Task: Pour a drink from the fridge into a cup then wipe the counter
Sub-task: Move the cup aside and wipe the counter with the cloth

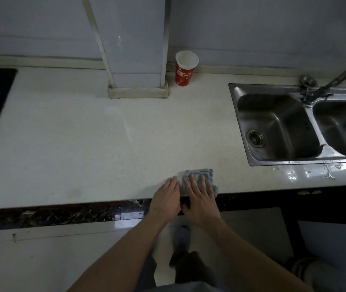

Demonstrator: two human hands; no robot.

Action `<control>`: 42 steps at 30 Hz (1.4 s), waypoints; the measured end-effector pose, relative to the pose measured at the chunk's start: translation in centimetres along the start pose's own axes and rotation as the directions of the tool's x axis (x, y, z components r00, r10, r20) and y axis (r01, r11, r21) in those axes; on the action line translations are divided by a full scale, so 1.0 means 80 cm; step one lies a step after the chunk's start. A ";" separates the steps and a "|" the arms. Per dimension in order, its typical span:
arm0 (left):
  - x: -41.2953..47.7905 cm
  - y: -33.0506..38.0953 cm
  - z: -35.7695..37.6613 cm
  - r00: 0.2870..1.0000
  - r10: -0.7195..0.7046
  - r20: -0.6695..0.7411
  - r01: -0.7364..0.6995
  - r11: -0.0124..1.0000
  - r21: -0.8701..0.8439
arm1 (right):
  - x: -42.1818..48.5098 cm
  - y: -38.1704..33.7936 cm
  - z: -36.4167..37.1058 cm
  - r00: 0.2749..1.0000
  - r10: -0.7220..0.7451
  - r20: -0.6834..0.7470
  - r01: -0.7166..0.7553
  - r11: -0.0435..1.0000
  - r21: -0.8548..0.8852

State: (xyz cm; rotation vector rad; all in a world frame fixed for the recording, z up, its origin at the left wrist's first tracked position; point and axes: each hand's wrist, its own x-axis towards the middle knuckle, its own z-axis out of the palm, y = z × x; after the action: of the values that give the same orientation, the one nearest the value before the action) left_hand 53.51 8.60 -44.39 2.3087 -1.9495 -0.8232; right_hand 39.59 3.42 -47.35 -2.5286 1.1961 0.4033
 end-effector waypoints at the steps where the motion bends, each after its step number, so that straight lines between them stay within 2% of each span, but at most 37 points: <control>1: 0.003 -0.001 -0.004 1.000 0.003 -0.015 -0.003 1.000 -0.017 | 0.000 -0.001 -0.002 1.000 0.002 -0.003 -0.002 1.000 0.004; 3: 0.008 -0.005 -0.012 0.999 0.011 -0.036 -0.012 1.000 -0.027 | 0.002 -0.001 -0.002 1.000 -0.010 0.000 0.010 1.000 0.006; 7: 0.017 -0.014 -0.020 0.998 0.028 -0.058 -0.024 0.998 0.062 | 0.023 0.011 -0.010 0.999 -0.026 0.026 0.026 0.999 -0.026; 13: 0.049 -0.016 -0.026 1.000 0.025 -0.016 -0.022 0.985 0.172 | 0.120 0.029 -0.061 0.998 -0.035 0.047 0.038 0.998 -0.047; 15: 0.068 -0.010 -0.031 0.999 0.024 -0.031 -0.019 0.988 0.155 | 0.158 0.037 -0.080 0.997 -0.062 0.056 0.064 0.997 -0.039; 18: 0.095 0.000 -0.038 0.997 -0.026 -0.077 0.029 0.999 0.042 | 0.214 0.048 -0.105 0.993 -0.097 0.067 0.100 0.994 -0.041; 20: 0.110 0.004 -0.044 0.996 -0.066 -0.062 0.068 0.997 0.040 | 0.246 0.053 -0.121 0.992 -0.111 0.066 0.113 0.993 -0.029; 24: 0.131 0.009 -0.050 0.994 -0.110 0.015 0.106 0.980 0.166 | 0.296 0.055 -0.150 0.991 -0.118 0.058 0.120 0.993 -0.022; 28: 0.147 0.006 -0.063 0.988 -0.049 0.143 0.006 0.957 0.289 | 0.343 0.064 -0.169 0.987 -0.157 0.036 0.159 0.986 -0.057; 34: 0.150 -0.002 -0.072 0.985 -0.001 0.173 -0.050 0.954 0.295 | 0.407 0.068 -0.186 0.980 -0.194 0.036 0.196 0.976 -0.097; 38: 0.145 0.003 -0.065 0.985 -0.046 0.168 -0.007 0.954 0.301 | 0.434 0.065 -0.194 0.982 -0.182 0.045 0.186 0.977 -0.106; 42: 0.140 0.001 -0.064 0.987 -0.056 0.152 0.023 0.977 0.214 | 0.453 0.063 -0.199 0.983 -0.183 0.033 0.186 0.977 -0.109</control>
State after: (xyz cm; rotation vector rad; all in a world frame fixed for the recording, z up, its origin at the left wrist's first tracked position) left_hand 56.43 -3.37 -44.23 2.4764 -2.1598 -0.8645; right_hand 59.63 -31.11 -47.42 -2.6936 0.9441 0.4629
